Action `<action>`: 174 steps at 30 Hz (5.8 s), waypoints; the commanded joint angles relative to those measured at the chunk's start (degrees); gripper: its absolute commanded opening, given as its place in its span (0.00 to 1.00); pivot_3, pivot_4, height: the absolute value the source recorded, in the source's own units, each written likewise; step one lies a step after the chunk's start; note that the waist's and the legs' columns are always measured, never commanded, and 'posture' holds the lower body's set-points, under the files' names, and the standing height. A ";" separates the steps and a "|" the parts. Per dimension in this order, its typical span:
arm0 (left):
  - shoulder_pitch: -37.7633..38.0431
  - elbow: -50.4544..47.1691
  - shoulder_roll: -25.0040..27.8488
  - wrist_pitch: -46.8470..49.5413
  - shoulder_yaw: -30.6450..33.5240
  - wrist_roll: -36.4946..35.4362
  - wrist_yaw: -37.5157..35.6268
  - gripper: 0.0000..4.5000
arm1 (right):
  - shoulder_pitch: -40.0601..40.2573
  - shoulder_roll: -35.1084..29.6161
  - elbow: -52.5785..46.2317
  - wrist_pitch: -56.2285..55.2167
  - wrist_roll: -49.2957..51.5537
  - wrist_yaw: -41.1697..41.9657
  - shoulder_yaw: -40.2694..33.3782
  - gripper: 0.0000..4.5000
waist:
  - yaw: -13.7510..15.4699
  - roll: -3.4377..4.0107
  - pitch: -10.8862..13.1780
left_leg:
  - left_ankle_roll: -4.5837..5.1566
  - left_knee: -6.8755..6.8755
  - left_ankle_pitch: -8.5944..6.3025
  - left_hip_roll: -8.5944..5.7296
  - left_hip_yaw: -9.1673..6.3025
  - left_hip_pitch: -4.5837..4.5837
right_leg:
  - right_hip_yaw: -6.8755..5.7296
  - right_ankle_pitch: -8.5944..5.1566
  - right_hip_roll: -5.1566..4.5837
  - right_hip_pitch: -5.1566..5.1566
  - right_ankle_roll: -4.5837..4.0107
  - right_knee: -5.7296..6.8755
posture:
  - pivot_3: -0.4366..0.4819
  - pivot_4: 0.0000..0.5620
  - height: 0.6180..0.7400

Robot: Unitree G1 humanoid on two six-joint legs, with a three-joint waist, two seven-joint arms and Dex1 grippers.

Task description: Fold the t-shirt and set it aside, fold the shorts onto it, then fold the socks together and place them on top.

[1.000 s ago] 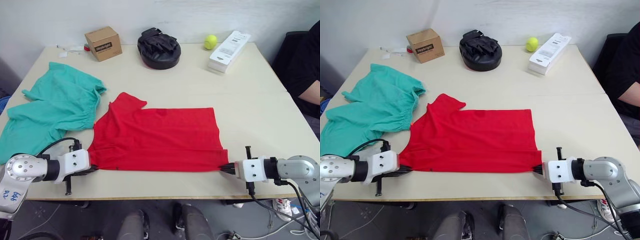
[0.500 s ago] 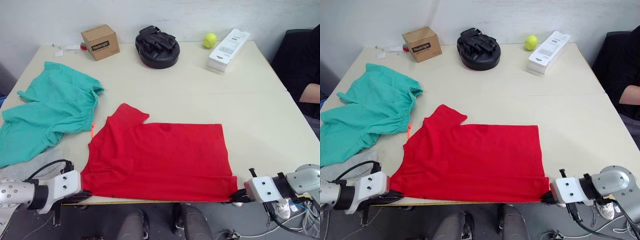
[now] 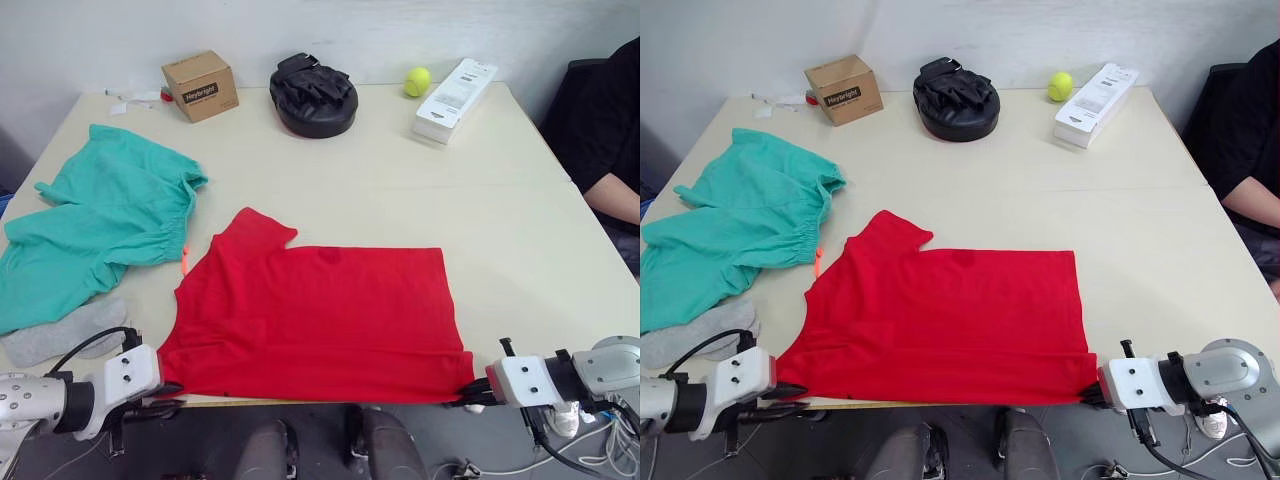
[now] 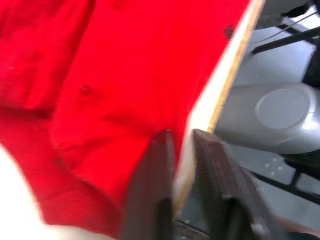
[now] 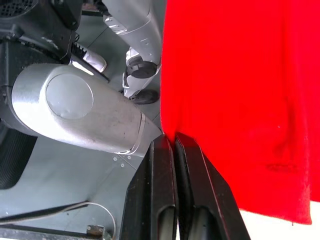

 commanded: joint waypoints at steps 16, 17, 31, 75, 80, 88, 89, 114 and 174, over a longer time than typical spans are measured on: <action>-34.05 17.12 6.02 26.67 0.89 -20.18 -1.11 1.00 | -26.24 0.87 5.10 43.96 26.15 -0.47 -5.58 0.88 | 0.10 -0.24 0.51 | 0.19 0.17 0.25 -0.02 -0.15 -0.15 | -0.03 0.06 -0.08 -0.10 -0.11 0.08 | 0.48 0.27 1.00; -39.13 20.86 5.39 26.57 -3.24 -17.32 1.51 1.00 | -30.40 2.61 7.51 46.41 25.20 -2.34 -3.61 0.88 | 0.06 -0.24 0.51 | 0.18 0.13 0.25 -0.05 -0.14 -0.06 | -0.03 0.10 -0.11 -0.03 -0.09 0.09 | 0.48 0.27 1.00; -68.55 54.72 -6.30 16.37 -22.88 -2.81 4.67 1.00 | -55.59 20.25 37.88 46.56 8.50 -13.73 6.67 0.88 | -0.18 -0.36 0.54 | -0.30 0.46 0.77 -0.09 0.36 -1.27 | -0.05 0.29 0.05 -1.21 0.12 0.59 | 0.48 0.27 1.00; -77.11 68.69 -9.69 10.65 -23.54 3.99 0.33 0.67 | -57.02 25.66 51.04 34.77 -4.04 -8.28 7.40 0.00 | -0.95 -0.62 0.49 | -0.27 1.12 0.87 -0.09 0.37 -0.90 | 0.15 0.51 -0.14 -0.95 0.08 1.11 | 0.48 0.27 1.00; -82.15 73.60 -10.00 11.41 -22.05 3.93 1.70 1.00 | -56.48 25.59 50.07 34.97 -3.98 -8.27 7.13 0.00 | -1.02 -0.64 0.50 | -0.26 1.12 0.86 -0.10 0.37 -0.93 | 0.14 0.51 -0.14 -0.96 0.08 1.09 | 0.48 0.27 1.00; -91.42 85.68 -15.86 11.15 -26.10 8.28 2.01 1.00 | -55.54 25.94 48.12 36.20 -3.37 -8.61 6.35 0.00 | -1.04 -0.71 0.48 | -0.25 1.12 0.86 -0.12 0.38 -0.99 | 0.09 0.51 -0.13 -0.96 0.08 1.26 | 0.48 0.27 1.00; -91.77 86.45 -16.54 10.83 -26.97 9.23 1.41 1.00 | -55.45 26.02 47.80 36.43 -3.30 -8.73 6.29 0.00 | -1.09 -0.71 0.48 | -0.24 1.12 0.86 -0.12 0.39 -0.99 | 0.09 0.51 -0.12 -0.96 0.08 1.26 | 0.48 0.27 1.00; -84.06 72.82 -13.99 -6.93 -22.82 8.55 -9.23 0.00 | -50.98 23.79 36.30 24.20 0.43 -6.55 1.06 0.00 | -1.76 -0.79 0.52 | -0.26 1.13 0.86 -0.11 0.38 -1.05 | 0.10 0.50 -0.12 -1.04 0.08 1.31 | 0.48 0.27 1.00; -36.10 31.84 10.71 4.81 -11.63 -26.22 9.91 1.00 | -32.32 6.28 11.61 -5.97 17.95 -12.43 9.54 1.00 | -1.20 -0.79 0.54 | -0.22 0.21 0.74 0.03 1.21 0.04 | 0.72 0.47 -0.15 -0.75 0.03 0.88 | 0.48 0.27 1.00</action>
